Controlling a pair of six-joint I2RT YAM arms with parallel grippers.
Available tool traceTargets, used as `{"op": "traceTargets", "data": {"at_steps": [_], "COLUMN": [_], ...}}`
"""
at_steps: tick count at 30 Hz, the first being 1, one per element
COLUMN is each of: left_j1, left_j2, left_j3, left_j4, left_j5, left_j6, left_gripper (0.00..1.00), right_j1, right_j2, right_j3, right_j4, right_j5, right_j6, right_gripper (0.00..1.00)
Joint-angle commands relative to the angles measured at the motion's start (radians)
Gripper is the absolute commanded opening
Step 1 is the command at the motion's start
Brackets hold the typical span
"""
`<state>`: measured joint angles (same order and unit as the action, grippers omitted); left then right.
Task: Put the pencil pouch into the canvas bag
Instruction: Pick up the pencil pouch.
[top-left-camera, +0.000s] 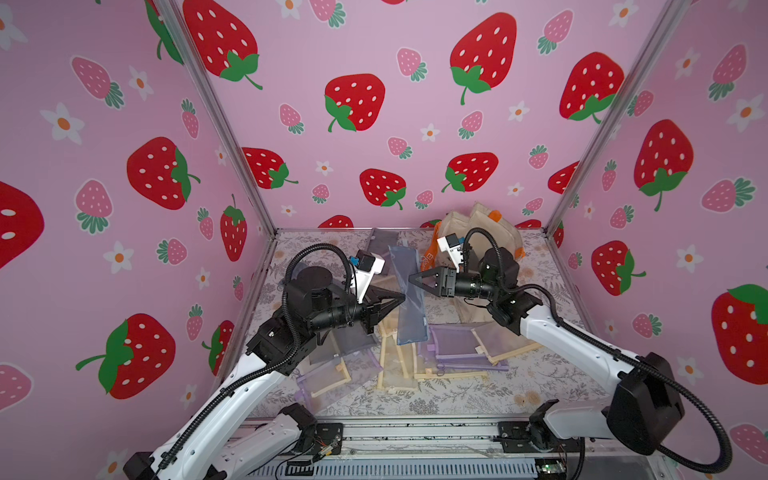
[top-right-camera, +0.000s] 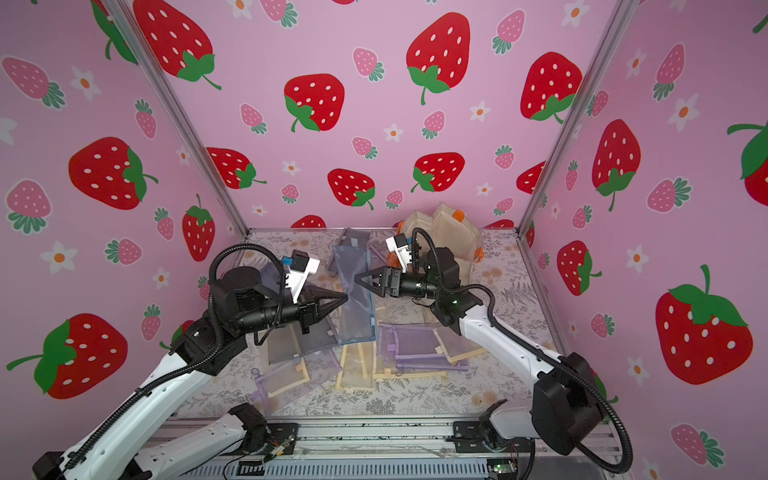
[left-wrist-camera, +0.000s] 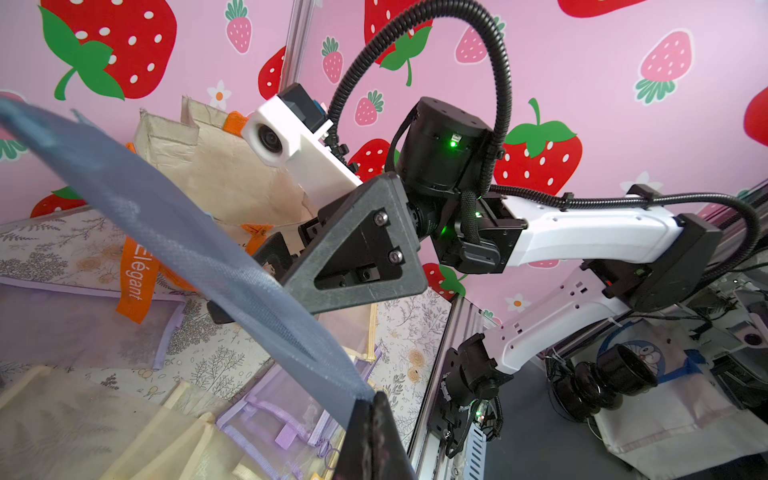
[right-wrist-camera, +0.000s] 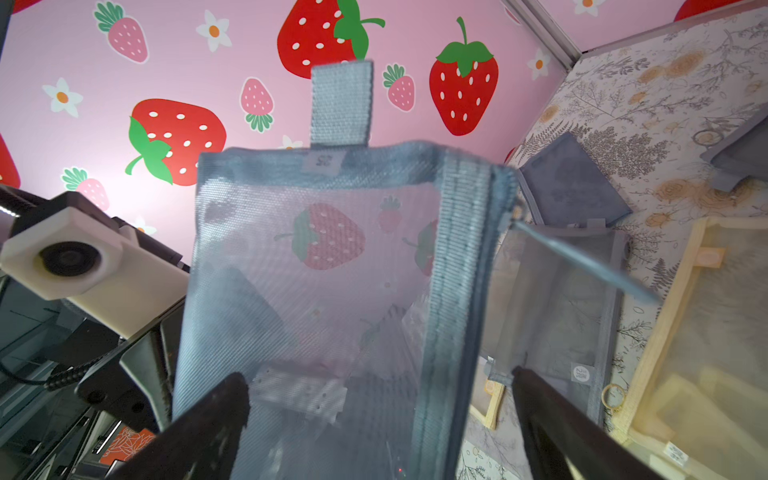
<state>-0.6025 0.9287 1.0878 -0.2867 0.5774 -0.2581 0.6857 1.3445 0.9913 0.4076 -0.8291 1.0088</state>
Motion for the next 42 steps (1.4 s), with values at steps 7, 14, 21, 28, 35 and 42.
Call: {"op": "traceTargets", "data": {"at_steps": [7,14,21,28,35,42], "left_j1": [0.0,0.0,0.001,0.019,0.037,0.037], "left_j2": [0.028,0.045,0.042,0.038,0.023,0.037], "left_j3": [0.088,0.092,0.075,0.04,-0.017,-0.051], "left_j4": [0.072,0.101,0.104,0.117,0.141,0.107], "left_j5": [0.089,0.121,0.119,0.1,0.041,-0.074], "left_j6": [0.008,-0.009,-0.002,-0.008,-0.036,-0.025], "left_gripper": [0.0,0.0,0.0,0.0,0.0,0.04], "right_j1": [-0.003,-0.008,-0.011,-0.024,-0.078,-0.143], "right_j2": [-0.04,-0.016,-0.004,-0.008,-0.046,-0.111], "right_j3": [-0.06,-0.081,-0.089,-0.093,-0.115,-0.018], "right_j4": [0.187,0.347,0.386,0.403,0.383,0.064], "right_j5": [-0.032,-0.053,-0.061,-0.062,-0.07,-0.094], "right_j6": [0.075,0.162,0.172,0.174,0.17,-0.027], "right_gripper": [0.98,0.87,0.8,0.46,0.19,0.0]}}
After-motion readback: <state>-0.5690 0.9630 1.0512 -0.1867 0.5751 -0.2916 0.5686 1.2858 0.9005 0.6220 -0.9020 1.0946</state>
